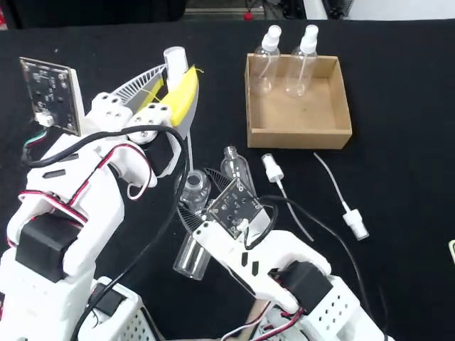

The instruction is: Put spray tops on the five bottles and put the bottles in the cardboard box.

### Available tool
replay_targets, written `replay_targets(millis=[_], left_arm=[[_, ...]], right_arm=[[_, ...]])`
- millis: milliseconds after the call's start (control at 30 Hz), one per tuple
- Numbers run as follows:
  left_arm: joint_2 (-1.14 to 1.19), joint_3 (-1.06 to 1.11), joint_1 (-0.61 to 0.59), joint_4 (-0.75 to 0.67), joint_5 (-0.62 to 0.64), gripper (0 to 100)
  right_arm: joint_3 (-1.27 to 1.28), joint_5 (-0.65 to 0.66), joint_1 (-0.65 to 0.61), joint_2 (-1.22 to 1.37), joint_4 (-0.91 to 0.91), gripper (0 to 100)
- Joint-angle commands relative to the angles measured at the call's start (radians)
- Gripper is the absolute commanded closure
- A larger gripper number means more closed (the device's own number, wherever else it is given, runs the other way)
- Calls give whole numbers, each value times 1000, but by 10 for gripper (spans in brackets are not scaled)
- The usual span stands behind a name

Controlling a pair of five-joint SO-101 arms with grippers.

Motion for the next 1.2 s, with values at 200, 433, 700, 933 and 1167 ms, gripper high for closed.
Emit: replay_targets(millis=[200,433,700,933,1167], left_arm=[[-20,140,8,-31,-6,970],[-193,260,10,-38,-6,968],[-384,518,54,-89,-149,966],[-436,602,101,-140,-190,889],[-488,605,94,-137,-187,788]], right_arm=[[-10,-6,-3,-24,2,829],[-12,-6,-3,-24,2,829],[-13,-6,-3,-24,2,829],[-15,-6,-3,-24,17,829],[-15,-6,-3,-24,18,829]])
